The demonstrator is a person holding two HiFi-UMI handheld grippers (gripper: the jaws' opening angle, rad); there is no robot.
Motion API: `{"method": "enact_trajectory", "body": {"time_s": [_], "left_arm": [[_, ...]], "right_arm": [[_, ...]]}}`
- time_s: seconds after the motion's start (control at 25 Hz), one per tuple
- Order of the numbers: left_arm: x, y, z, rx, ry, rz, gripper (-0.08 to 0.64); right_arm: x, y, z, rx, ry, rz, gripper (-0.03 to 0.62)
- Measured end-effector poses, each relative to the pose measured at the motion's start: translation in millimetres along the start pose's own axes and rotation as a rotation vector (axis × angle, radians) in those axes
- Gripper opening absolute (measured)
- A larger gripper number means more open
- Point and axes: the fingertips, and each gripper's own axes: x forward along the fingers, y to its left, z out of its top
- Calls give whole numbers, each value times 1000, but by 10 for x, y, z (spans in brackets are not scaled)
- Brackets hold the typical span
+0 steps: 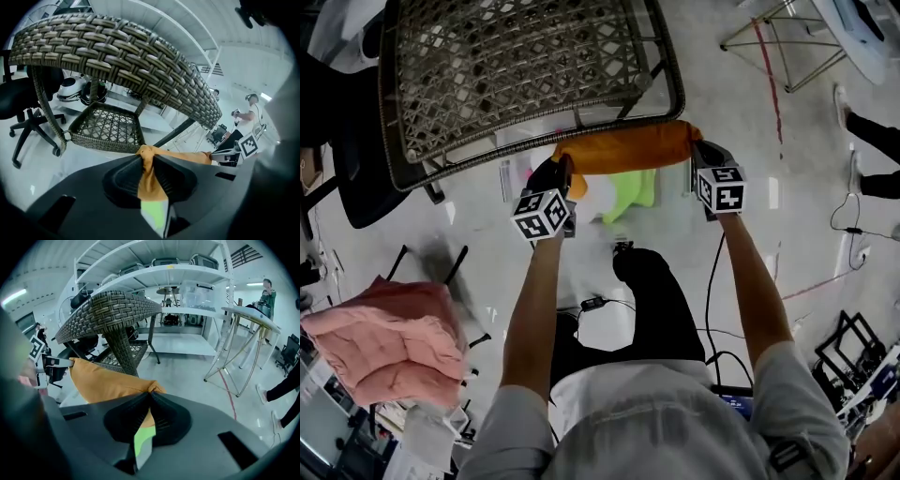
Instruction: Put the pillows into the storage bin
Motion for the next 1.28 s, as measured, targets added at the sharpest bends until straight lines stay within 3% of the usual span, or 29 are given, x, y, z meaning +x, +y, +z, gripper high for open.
{"method": "enact_trajectory", "body": {"time_s": [0.24, 0.36, 0.48, 0.6, 0.8, 1.0, 1.28], "left_arm": [[-6, 29, 92, 13, -33, 40, 204], [-7, -29, 114, 25, -12, 42, 204], [-171, -19, 172, 1, -11, 56, 196], [-435, 30, 272, -14, -20, 81, 136], [-1081, 117, 562, -90, -93, 114, 70], [-2018, 283, 826, -82, -167, 150, 21], [-3763, 839, 1175, -84, -316, 267, 15]], "right_arm": [[-52, -10, 65, -3, -33, -21, 34], [-79, -13, 96, -4, -31, -4, 34], [-218, 48, 225, -33, -28, 0, 34], [-437, 168, 467, -87, -38, -5, 34], [-907, 474, 924, -154, -87, -12, 34], [-1394, 1102, 1400, -240, -160, 20, 32], [-1957, 2695, 2387, -382, -364, 184, 32]]}}
